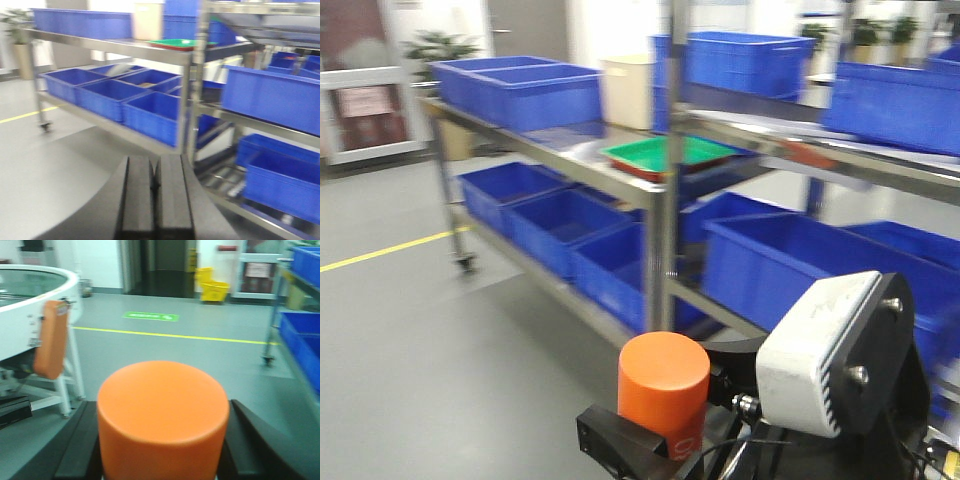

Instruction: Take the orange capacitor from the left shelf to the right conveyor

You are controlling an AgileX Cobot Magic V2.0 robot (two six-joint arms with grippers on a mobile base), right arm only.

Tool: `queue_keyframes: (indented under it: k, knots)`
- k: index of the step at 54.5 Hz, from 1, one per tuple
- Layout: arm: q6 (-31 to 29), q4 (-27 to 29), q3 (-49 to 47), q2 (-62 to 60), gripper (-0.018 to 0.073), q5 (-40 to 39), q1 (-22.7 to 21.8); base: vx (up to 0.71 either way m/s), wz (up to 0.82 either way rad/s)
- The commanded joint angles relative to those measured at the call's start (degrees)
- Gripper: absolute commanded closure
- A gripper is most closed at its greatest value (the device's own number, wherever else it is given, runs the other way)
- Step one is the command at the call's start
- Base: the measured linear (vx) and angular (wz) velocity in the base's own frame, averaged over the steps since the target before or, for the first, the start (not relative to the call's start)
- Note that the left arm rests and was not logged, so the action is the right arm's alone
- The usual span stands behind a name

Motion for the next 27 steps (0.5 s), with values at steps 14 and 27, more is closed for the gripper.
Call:
queue_keyframes:
  k: [14,27]
  knots:
    - [-0.27,-0.16,-1.72,-1.06,0.0569,-5.38,0.09,0.15,0.68]
    - [-0.27,-0.16,-1.72,-1.06,0.0569,-5.38,0.09,0.18,0.69]
